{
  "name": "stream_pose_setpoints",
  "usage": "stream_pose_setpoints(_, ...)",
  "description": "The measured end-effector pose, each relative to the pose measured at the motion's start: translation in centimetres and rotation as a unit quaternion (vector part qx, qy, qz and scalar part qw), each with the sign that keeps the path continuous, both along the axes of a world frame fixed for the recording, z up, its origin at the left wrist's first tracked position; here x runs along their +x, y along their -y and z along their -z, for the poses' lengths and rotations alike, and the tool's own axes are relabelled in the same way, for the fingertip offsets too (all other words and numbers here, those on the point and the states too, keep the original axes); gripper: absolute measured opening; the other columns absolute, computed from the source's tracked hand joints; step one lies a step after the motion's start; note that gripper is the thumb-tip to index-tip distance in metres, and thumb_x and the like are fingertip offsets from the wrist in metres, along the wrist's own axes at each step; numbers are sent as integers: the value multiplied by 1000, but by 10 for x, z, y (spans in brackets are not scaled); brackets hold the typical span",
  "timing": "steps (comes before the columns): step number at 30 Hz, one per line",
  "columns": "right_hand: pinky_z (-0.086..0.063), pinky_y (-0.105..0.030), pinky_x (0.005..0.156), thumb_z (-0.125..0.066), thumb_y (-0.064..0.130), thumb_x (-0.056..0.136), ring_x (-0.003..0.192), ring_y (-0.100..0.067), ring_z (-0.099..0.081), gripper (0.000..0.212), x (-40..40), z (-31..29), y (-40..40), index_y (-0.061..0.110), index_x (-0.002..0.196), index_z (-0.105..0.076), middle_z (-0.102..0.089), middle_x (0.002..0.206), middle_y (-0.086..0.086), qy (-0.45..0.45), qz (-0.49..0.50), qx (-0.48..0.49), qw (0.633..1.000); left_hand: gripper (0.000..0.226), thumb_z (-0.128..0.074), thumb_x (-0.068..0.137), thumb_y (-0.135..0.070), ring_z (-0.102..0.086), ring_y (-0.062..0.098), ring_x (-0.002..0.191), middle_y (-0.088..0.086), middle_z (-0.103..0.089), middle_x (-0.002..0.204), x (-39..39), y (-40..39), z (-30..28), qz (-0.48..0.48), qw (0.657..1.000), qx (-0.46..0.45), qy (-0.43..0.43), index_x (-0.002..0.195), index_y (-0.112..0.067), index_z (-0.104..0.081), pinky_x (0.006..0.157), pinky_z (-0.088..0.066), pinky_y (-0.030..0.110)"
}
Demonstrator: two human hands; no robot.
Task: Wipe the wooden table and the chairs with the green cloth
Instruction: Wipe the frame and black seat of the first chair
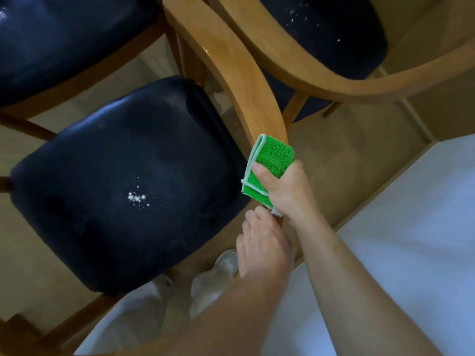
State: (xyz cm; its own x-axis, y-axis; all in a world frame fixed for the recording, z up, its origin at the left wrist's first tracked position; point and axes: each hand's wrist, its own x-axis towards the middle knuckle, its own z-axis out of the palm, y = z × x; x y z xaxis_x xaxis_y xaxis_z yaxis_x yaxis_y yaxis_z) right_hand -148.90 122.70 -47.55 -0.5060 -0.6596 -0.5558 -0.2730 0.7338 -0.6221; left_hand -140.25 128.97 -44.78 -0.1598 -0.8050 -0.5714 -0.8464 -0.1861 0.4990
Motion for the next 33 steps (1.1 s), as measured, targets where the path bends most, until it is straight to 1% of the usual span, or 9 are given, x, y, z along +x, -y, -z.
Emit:
stream_pose_setpoints(3, -56, -35, 73, -68, 68, 73, 84, -15, -67, 68, -9, -3, 25, 14, 112, -54, -68, 97, 3, -12, -27, -38, 999, 13, -48, 93, -24, -53, 14, 97, -5, -44, 98, 0, 0, 0, -5, 1000, -10, 14, 99, -24, -37, 87, -47, 31)
stream_pose_setpoints(7, -60, -37, 77, -57, 56, 91, 85, -12, -72, 39, -34, -7, 68, 20, 103, -67, -75, 94, 3, 161, -19, -55, 985, 20, -55, 92, -27, -53, 11, 92, -7, -43, 95, -2, 2, 2, -6, 999, -10, 31, 99, -27, -36, 85, -49, 29)
stream_pose_setpoints(13, -55, -41, 91, -37, 67, 92, 102, -21, -70, 63, -44, -6, 75, 20, 127, -60, -73, 112, -5, 348, 57, -21, 936, 25, -52, 89, -55, -57, 7, 83, -11, -48, 91, 4, 9, 6, -22, 996, 81, -20, 98, -34, -41, 78, -54, 31)
stream_pose_setpoints(16, -54, -35, 91, -38, 62, 94, 103, -14, -69, 60, -40, -3, 49, 20, 133, -56, -71, 115, 0, 309, 25, -23, 950, 40, -49, 80, -71, -64, 6, 80, -10, -63, 91, 15, 28, 12, -52, 973, 191, -118, 96, -35, -55, 76, -58, 35)
stream_pose_setpoints(20, -51, -24, 81, -44, 58, 93, 102, -9, -64, 55, -30, -5, 24, 24, 136, -43, -64, 114, 7, 154, -69, -44, 985, 69, -48, 79, -73, -55, 3, 106, -12, -59, 120, 40, 82, 24, -8, 985, 105, -133, 131, -29, -54, 90, -49, 25)
stream_pose_setpoints(23, -39, -7, 67, -46, 46, 97, 93, -8, -57, 43, -24, -9, 41, 20, 132, -42, -58, 107, 9, 17, -99, -85, 991, 93, -44, 74, -79, -43, 18, 131, 0, -44, 145, 62, 126, 53, 71, 996, 24, -42, 148, -23, -35, 105, -41, 39)
stream_pose_setpoints(25, -35, -6, 59, -44, 47, 98, 85, -9, -53, 39, -27, -9, 68, 20, 127, -46, -56, 98, 10, -19, -124, -91, 988, 99, -51, 78, -75, -31, 27, 139, 7, -26, 156, 77, 150, 80, 123, 990, 1, 64, 154, -20, -16, 110, -35, 45)
stream_pose_setpoints(28, -39, -26, 65, -42, 54, 98, 87, -17, -59, 45, -32, -8, 113, 18, 123, -50, -61, 99, 3, -45, -173, -91, 980, 114, -64, 77, -66, -14, 33, 145, 12, -2, 161, 94, 177, 114, 191, 964, -8, 183, 154, -19, 7, 114, -27, 48)
stream_pose_setpoints(33, -48, -37, 78, -45, 65, 91, 94, -19, -59, 59, -26, -13, 146, 18, 125, -45, -59, 106, 0, -112, -221, -81, 965, 133, -75, 71, -58, 4, 39, 146, 17, 17, 159, 98, 200, 144, 222, 935, 18, 277, 149, -11, 21, 117, -15, 53)
